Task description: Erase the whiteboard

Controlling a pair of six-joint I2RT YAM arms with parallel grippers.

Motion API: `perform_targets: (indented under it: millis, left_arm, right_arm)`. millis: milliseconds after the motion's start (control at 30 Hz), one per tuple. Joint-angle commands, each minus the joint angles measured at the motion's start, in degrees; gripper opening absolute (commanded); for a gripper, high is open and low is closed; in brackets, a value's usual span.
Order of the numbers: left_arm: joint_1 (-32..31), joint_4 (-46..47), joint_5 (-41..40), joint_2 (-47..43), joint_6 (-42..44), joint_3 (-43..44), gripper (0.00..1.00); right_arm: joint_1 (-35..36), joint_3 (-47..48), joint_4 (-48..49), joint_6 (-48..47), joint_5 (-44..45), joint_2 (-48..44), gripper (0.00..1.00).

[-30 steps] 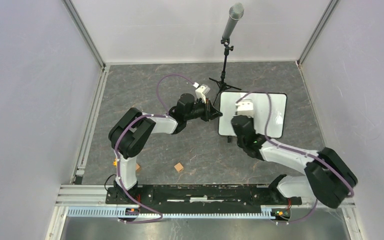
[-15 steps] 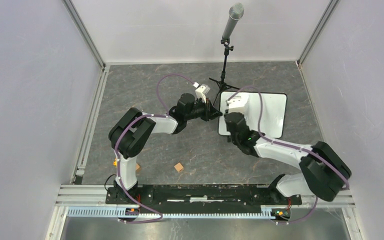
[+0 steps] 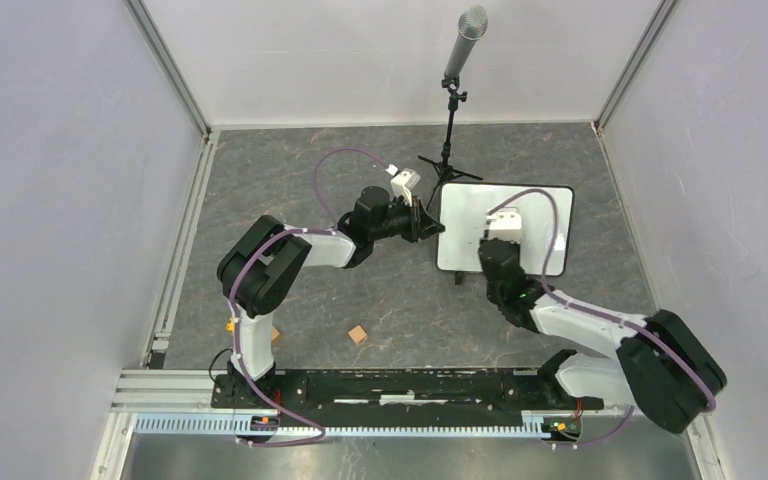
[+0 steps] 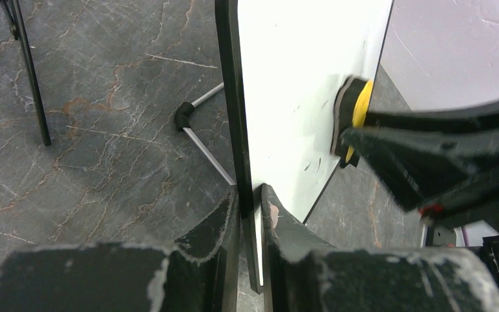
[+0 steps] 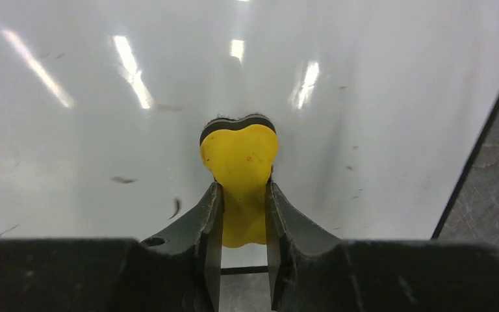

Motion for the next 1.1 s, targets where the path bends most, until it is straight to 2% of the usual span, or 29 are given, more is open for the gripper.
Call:
perform_targets:
  millis: [0,167,400,533,733,867,1067]
  left_arm:
    - [-0.63,-2.54,-0.10,-0.58,3.96,0.83,0.02]
    - [-0.63,-2.68,0.29,-0.49,4.05,0.83,0.02]
    - [-0.60,-3.03,0.40,-0.55,4.33,0.83,0.02]
    - [-0.54,-2.92,0.64,-0.62,4.15,0.83,0.02]
    - [-0.54,-3.14,0.61,-0.94,4.48,0.74,0.02]
    - [-0.54,-4.06,0.32,-0.94,5.00,0.99,0.02]
    - [-0.54,-5.72,-0.36,-1.34,6.11,1.18,0.02]
  right_arm:
    - [9.44,3.26,2.55,-2.39,0.31,8.72,0.18]
    - [15.81,10.92,5.38,-3.64,-0.29,17.84,0.18]
    - [15.38,7.95,8.08,-3.85,3.23,14.91,0.19]
    - [9.92,2.09,7.05,-2.36,2.79,10.35,0.19]
    - [-2.27,-5.05,4.35,-1.76,0.43,1.07,0.19]
    - [-9.82,-4.33,1.44,-3.11,-2.39,-3.17,0.19]
    - [-16.21,-0.07,-2.70,-3.59,-3.80,-5.85,0.20]
